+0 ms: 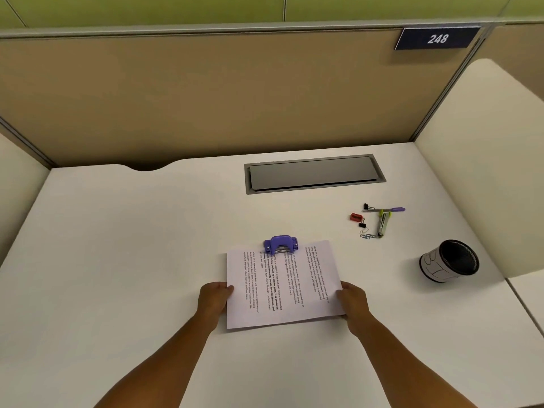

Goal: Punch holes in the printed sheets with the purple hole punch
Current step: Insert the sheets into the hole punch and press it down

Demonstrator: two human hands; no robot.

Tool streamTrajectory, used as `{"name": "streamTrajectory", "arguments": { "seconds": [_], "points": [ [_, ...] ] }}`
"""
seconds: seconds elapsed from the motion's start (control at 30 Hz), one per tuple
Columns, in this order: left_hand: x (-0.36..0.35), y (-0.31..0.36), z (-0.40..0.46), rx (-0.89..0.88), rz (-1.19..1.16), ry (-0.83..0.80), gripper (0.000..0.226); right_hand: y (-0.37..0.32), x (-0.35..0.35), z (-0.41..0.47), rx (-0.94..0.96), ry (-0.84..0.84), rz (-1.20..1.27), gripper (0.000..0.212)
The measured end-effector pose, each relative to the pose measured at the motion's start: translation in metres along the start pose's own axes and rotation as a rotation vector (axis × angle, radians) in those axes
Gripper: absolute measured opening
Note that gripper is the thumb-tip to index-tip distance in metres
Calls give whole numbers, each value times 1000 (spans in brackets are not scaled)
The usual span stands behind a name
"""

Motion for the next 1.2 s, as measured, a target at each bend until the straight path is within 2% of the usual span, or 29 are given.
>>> {"name": "streamTrajectory", "arguments": {
  "seconds": [0.13,0.43,0.67,0.87,1.0,1.1,1.2],
  "points": [
    [-1,0,3,-7,7,-5,7,-3,1,1,-2,8,1,37],
    [-6,1,11,-25,93,9,19,-5,-2,5,-15,15,-22,34],
    [-5,8,13,-68,133,44,14,-3,0,7,-6,26,-10,35],
    [-6,25,8,-172,213,112,28,-1,9,9,29,106,-29,24],
    [-1,27,12,-251,241,139,38,-2,11,6,83,131,-134,23],
    [2,30,12,-373,404,142,43,-1,20,5,89,184,-189,17],
    [-6,21,11,-461,763,32,74,-3,25,5,103,179,-196,17]
  ]
}}
Point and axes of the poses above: each hand's wrist, its own z-axis towards the middle knuckle, its own x-axis out of the back of the hand, y = z × x, the point moved 8 cm from there along z, towards the middle knuckle, and after that the axes turned 7 degrees about -z, right-handed, at the moved point
